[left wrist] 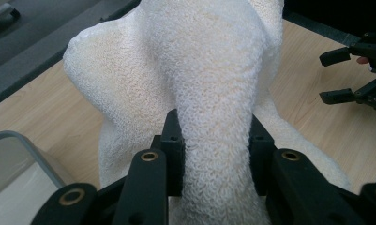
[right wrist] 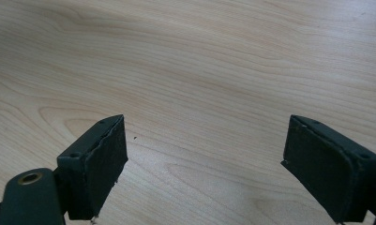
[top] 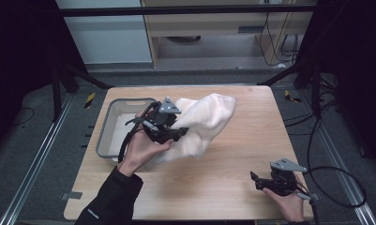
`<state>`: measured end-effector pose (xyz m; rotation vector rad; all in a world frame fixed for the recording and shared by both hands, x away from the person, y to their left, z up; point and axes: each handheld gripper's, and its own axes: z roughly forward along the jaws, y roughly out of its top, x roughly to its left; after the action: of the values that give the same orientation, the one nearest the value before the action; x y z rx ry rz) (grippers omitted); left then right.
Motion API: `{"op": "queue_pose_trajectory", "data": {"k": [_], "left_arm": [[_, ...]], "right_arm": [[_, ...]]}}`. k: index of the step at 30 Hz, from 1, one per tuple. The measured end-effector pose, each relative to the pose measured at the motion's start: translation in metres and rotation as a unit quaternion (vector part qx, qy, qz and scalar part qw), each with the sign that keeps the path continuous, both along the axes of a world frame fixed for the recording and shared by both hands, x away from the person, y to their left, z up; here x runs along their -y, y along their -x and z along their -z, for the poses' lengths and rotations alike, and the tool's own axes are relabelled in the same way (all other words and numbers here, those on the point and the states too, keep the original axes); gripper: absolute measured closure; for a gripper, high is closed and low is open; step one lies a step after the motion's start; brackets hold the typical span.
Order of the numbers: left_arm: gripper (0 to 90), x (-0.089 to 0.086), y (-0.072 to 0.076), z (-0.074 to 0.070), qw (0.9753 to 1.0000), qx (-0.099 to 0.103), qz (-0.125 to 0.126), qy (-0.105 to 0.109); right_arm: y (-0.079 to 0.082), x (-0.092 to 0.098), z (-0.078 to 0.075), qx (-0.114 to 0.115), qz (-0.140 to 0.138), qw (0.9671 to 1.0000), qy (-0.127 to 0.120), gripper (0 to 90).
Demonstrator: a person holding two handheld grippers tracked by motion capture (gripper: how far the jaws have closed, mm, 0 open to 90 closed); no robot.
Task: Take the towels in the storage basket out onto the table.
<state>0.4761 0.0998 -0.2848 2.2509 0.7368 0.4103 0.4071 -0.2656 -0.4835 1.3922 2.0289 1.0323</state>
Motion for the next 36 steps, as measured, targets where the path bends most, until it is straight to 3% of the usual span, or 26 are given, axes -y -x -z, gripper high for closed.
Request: {"op": "queue_pose_trajectory", "data": {"k": [22,36], "left_arm": [[67.5,0.033,-0.011,0.038,0.9991,-0.026,0.025,-0.020],[67.5,0.040,-0.020,0.063,0.9985,-0.038,0.018,-0.034]], "right_arm": [[-0.001,0.000,0.001,0.001,-0.002,1.0000,0.002,13.7],[-0.001,0.000,0.001,0.001,-0.002,1.0000,0.004,13.8]]}}
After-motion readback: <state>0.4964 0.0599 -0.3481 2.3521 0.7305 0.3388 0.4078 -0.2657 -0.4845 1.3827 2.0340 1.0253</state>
